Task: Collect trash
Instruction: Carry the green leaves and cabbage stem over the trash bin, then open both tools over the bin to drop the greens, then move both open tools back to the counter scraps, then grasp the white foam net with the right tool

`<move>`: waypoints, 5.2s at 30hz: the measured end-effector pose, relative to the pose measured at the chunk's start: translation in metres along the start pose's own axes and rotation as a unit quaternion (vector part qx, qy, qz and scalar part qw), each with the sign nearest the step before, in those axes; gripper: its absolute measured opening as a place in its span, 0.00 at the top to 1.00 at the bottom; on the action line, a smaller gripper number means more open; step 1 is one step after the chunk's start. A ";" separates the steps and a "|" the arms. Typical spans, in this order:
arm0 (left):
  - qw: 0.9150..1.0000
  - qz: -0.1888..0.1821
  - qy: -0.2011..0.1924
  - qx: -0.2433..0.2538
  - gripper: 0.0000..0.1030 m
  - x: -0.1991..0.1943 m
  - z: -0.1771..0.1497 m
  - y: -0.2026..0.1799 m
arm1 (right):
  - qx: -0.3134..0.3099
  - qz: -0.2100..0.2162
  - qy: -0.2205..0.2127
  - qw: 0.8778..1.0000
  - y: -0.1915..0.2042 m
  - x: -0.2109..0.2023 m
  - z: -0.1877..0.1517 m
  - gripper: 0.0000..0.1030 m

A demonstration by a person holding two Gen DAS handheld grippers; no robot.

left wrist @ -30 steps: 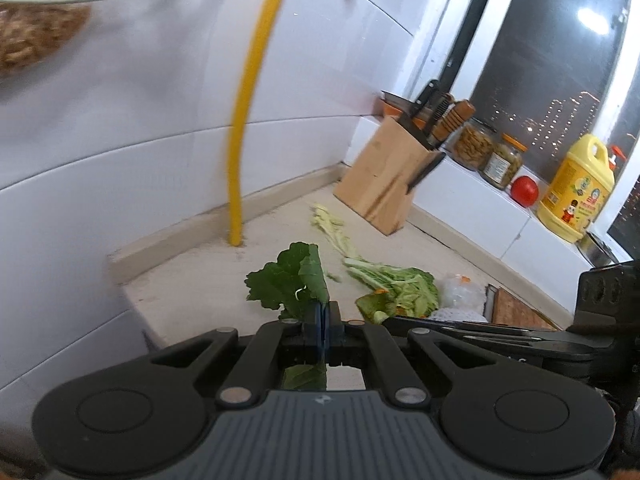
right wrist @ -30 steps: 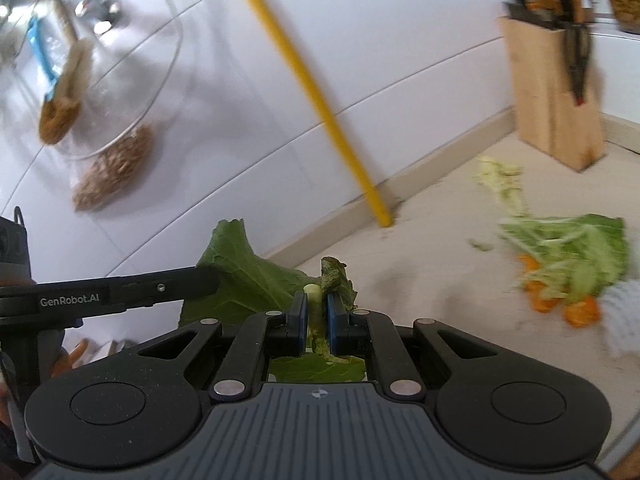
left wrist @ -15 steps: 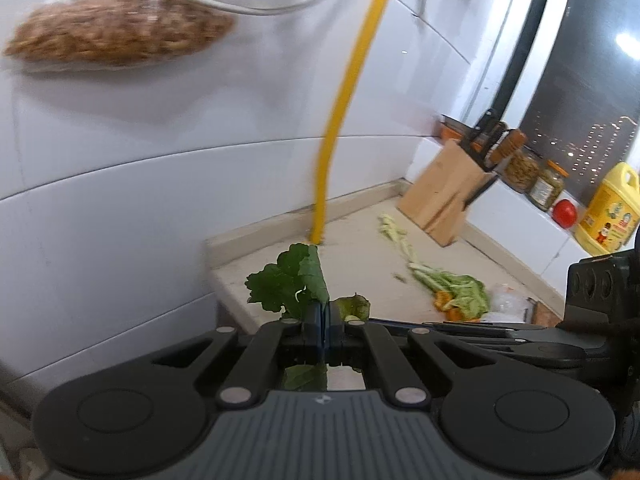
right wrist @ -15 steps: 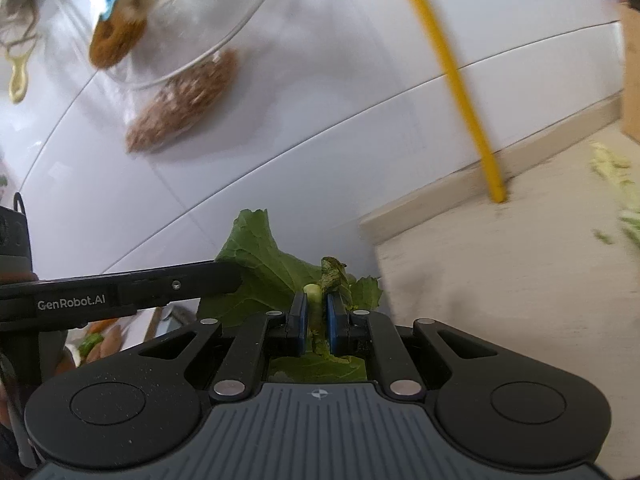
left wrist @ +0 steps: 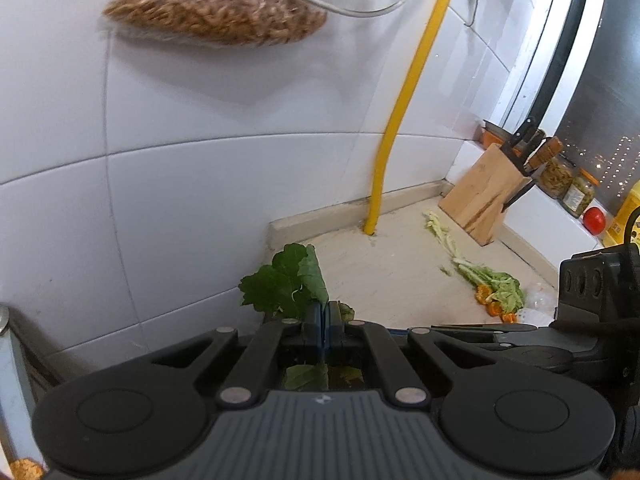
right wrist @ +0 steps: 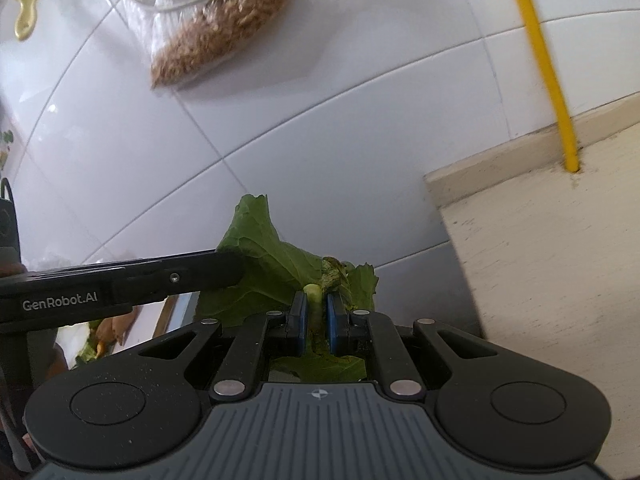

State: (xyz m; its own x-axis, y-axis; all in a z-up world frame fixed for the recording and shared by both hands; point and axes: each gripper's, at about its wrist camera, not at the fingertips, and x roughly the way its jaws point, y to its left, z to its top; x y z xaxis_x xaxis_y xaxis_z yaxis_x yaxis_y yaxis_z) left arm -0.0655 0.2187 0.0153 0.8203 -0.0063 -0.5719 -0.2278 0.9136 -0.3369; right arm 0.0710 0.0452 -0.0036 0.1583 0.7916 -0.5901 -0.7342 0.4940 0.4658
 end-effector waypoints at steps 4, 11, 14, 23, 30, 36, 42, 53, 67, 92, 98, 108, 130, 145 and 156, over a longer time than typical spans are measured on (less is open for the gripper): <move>1.000 0.003 0.007 -0.006 1.00 0.001 -0.005 0.008 | -0.002 -0.005 0.011 1.000 0.003 0.008 -0.006 0.86; 0.999 0.011 0.039 -0.016 1.00 0.021 -0.020 0.023 | 0.008 -0.027 0.041 0.999 -0.003 0.032 -0.020 0.86; 0.998 0.016 0.052 -0.017 1.00 0.032 -0.026 0.026 | 0.011 -0.035 0.054 0.998 -0.005 0.044 -0.023 0.86; 0.994 0.038 0.101 -0.034 1.00 0.078 -0.036 0.043 | 0.031 -0.064 0.100 0.992 -0.022 0.088 -0.032 0.84; 0.988 0.067 0.136 -0.034 0.95 0.102 -0.049 0.052 | 0.039 -0.087 0.118 0.988 -0.032 0.109 -0.039 0.74; 0.987 0.075 0.140 -0.036 0.89 0.100 -0.052 0.056 | 0.055 -0.091 0.126 0.986 -0.038 0.112 -0.043 0.66; 0.987 0.085 0.133 -0.022 0.84 0.095 -0.050 0.051 | 0.049 -0.086 0.124 0.987 -0.030 0.104 -0.046 0.65; 0.989 0.083 0.123 0.001 0.57 0.090 -0.044 0.024 | 0.052 -0.107 0.084 0.989 -0.030 0.055 -0.042 0.50; 0.990 0.053 0.106 0.075 0.37 0.091 -0.028 -0.055 | 0.052 -0.147 -0.015 0.988 -0.038 -0.039 -0.034 0.34; 0.968 -0.045 0.125 0.213 0.25 0.139 -0.027 -0.202 | 0.144 -0.281 -0.108 0.943 -0.120 -0.185 -0.070 0.21; 0.965 -0.062 0.139 0.216 0.25 0.158 -0.025 -0.222 | 0.155 -0.310 -0.101 0.932 -0.145 -0.200 -0.071 0.18; 0.962 -0.078 0.148 0.215 0.25 0.181 -0.020 -0.244 | 0.106 -0.359 -0.073 0.924 -0.192 -0.206 -0.052 0.18; 0.957 -0.108 0.174 0.206 0.25 0.208 -0.016 -0.263 | 0.071 -0.324 0.024 0.943 -0.265 -0.190 -0.034 0.70; 0.960 -0.144 0.146 0.191 0.25 0.234 0.013 -0.275 | 0.147 -0.240 -0.061 0.958 -0.225 -0.238 -0.057 0.75; 0.907 -0.193 0.153 0.341 0.25 0.300 0.034 -0.326 | 0.184 -0.216 -0.073 0.956 -0.237 -0.240 -0.070 0.66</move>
State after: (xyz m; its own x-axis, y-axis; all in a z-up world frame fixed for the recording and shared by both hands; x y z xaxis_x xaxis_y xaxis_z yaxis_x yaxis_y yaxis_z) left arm 0.2727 -0.0673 -0.0213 0.5624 -0.3968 -0.7255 0.5085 0.8578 -0.0750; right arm 0.1607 -0.2866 -0.0183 0.5045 0.5134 -0.6942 -0.3008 0.8582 0.4160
